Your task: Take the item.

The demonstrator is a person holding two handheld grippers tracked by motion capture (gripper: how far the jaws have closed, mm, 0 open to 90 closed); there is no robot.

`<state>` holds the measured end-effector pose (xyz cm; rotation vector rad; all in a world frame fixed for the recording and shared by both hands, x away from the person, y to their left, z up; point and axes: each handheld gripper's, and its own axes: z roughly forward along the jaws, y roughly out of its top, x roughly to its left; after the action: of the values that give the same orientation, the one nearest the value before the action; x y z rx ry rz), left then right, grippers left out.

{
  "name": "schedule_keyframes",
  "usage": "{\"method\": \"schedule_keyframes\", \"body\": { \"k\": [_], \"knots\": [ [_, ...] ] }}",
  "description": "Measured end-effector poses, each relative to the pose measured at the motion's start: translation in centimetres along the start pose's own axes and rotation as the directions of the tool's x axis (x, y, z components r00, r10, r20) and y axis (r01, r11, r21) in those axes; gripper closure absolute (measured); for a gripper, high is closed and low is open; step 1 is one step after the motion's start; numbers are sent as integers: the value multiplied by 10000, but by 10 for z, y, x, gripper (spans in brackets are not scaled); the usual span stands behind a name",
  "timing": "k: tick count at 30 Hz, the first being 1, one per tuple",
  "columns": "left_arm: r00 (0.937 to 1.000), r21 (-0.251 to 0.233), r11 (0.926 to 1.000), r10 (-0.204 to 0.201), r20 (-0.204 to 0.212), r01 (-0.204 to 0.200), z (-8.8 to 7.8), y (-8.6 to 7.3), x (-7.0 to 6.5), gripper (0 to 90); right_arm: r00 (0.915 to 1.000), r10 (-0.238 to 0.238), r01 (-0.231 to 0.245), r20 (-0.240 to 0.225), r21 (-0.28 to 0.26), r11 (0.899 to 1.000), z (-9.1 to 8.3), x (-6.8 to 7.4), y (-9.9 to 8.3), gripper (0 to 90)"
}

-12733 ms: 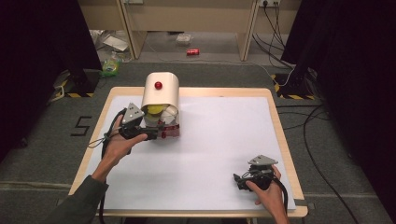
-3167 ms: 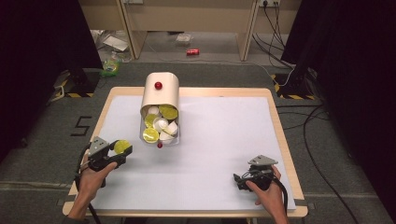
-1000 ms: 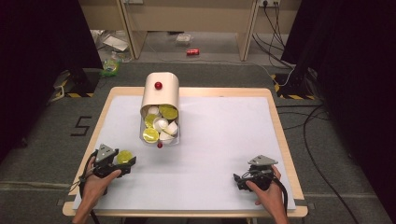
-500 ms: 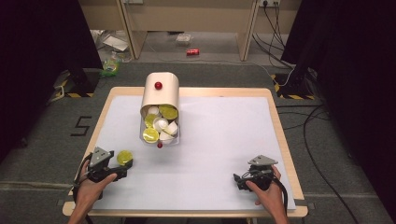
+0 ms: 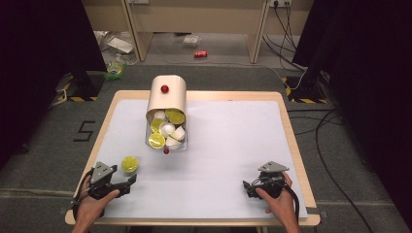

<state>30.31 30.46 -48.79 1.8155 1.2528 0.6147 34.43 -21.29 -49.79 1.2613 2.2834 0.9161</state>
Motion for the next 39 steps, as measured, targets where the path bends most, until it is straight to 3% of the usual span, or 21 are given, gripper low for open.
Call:
{"method": "schedule_keyframes", "body": {
  "k": [8,29,39],
  "knots": [
    [10000,-67,10000,42,57,-42,-2,-7,-5,158,10000,-16,16,2,-7,10000,0,0,0,4],
    [9997,400,9991,103,208,-112,-1,-32,-13,158,10000,-7,7,-1,-3,10000,0,0,0,4],
    [9996,89,9995,287,41,-287,-2,-38,-18,151,10000,-26,26,2,-10,10000,0,0,0,4]
  ]
}}
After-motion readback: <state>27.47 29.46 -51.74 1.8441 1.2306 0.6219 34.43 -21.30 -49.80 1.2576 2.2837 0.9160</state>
